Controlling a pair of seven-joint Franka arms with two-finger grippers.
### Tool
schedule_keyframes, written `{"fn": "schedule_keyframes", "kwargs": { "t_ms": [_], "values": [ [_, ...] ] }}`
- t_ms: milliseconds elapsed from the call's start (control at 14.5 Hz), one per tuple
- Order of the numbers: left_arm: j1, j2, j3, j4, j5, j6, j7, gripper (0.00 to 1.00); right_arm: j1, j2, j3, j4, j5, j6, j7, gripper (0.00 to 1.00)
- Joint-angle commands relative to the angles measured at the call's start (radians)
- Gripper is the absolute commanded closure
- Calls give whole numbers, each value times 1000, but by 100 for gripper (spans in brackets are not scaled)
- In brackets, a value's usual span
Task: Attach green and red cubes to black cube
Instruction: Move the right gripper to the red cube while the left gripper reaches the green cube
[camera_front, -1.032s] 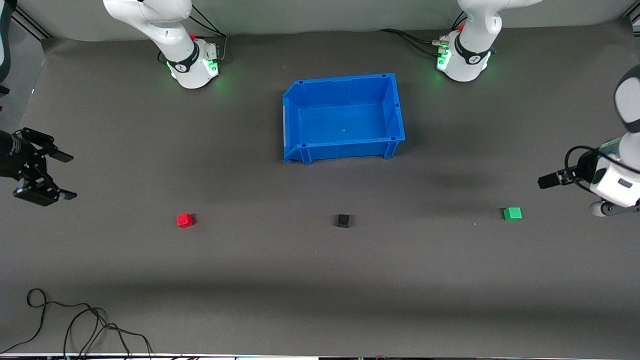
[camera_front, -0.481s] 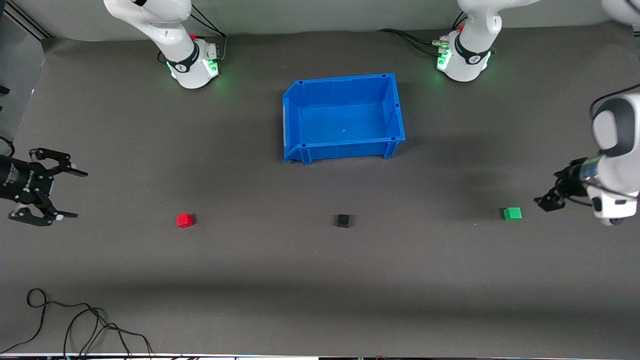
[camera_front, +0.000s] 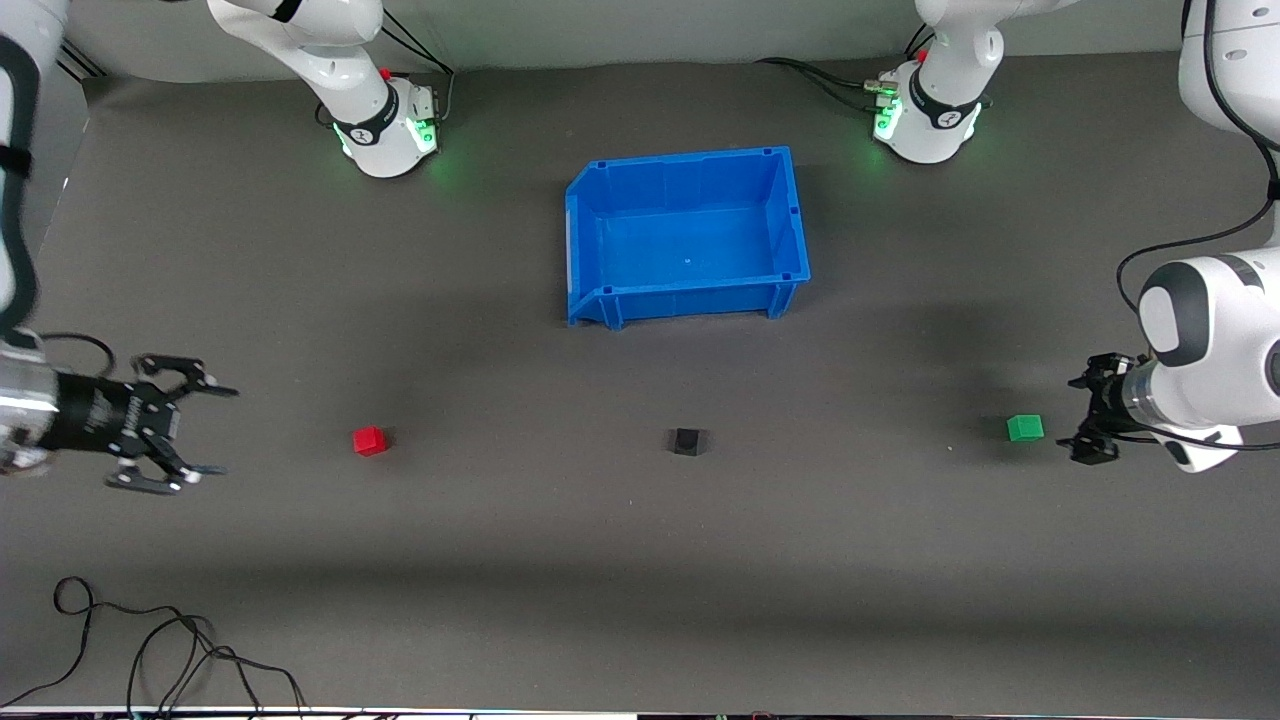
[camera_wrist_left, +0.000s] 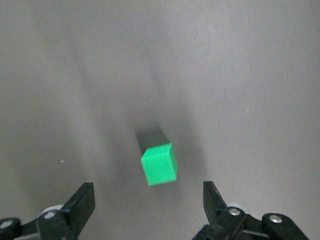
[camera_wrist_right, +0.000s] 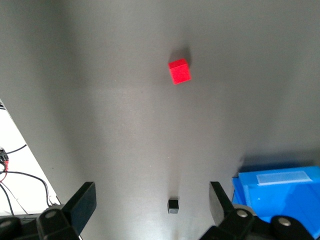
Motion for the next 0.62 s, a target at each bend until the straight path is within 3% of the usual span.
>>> {"fn": "schedule_keyframes", "kwargs": {
  "t_ms": [0, 275, 550],
  "values": [
    [34, 42, -11, 19, -11, 48, -101, 4, 2, -4, 3, -126, 55, 119, -104, 0],
    [5, 97, -13, 19, -33, 137, -322, 2, -4, 11, 1, -304, 158, 263, -335, 0],
    [-9, 113, -13, 5, -25, 137, -321, 2, -9, 68, 1, -367, 208, 305, -486, 0]
  ]
}}
